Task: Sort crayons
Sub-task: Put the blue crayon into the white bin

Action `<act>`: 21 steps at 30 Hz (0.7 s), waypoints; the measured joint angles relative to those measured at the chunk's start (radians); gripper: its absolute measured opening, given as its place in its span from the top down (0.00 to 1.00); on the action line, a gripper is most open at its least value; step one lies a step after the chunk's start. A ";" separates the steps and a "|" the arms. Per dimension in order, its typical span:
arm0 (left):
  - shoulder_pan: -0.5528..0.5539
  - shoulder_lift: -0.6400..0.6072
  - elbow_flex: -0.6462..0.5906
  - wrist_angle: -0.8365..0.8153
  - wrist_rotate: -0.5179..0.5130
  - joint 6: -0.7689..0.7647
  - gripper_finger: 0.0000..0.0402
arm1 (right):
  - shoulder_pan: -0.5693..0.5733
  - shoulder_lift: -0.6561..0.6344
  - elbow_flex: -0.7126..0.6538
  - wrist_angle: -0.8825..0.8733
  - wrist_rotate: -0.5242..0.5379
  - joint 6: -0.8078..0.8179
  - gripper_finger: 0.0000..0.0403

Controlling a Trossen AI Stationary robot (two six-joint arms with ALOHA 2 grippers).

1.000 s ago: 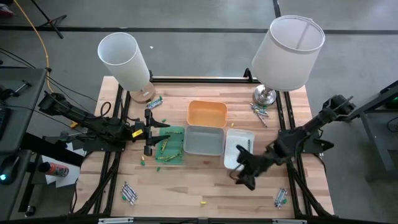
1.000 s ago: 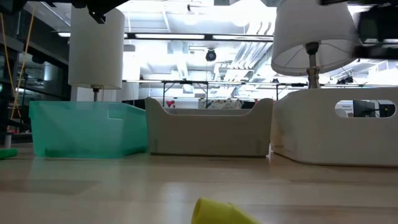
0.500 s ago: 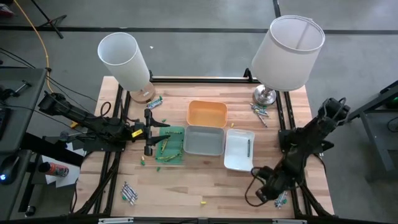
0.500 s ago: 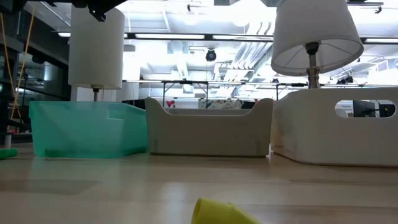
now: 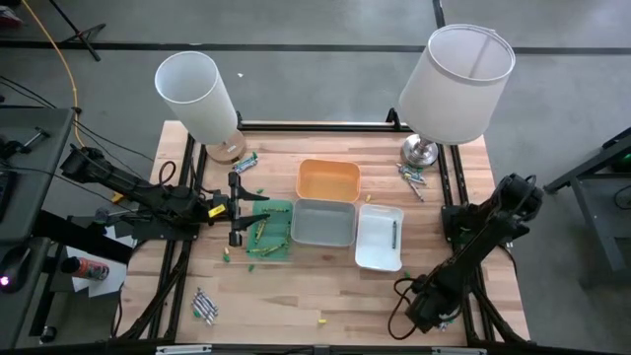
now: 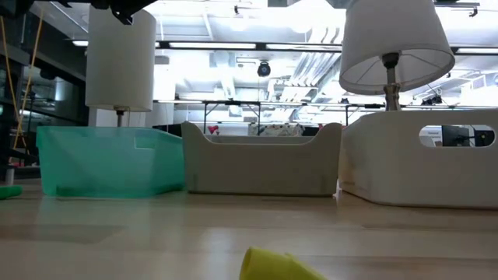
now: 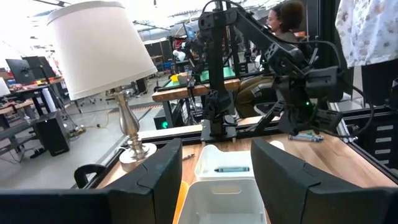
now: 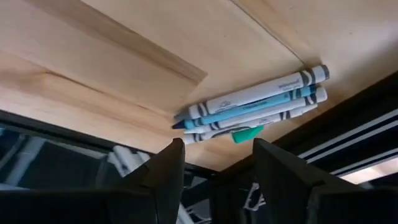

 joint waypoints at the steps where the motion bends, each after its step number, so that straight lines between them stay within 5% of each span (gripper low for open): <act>1: 0.000 0.000 0.000 0.000 0.000 0.000 0.56 | -0.002 0.007 0.000 0.000 -0.006 -0.009 0.57; 12: 0.000 0.000 0.000 0.000 -0.001 0.000 0.56 | -0.001 0.018 0.000 -0.046 -0.010 -0.110 0.97; 21: 0.000 0.000 0.000 0.000 -0.001 0.000 0.56 | -0.001 0.018 0.000 -0.055 -0.040 -0.115 0.99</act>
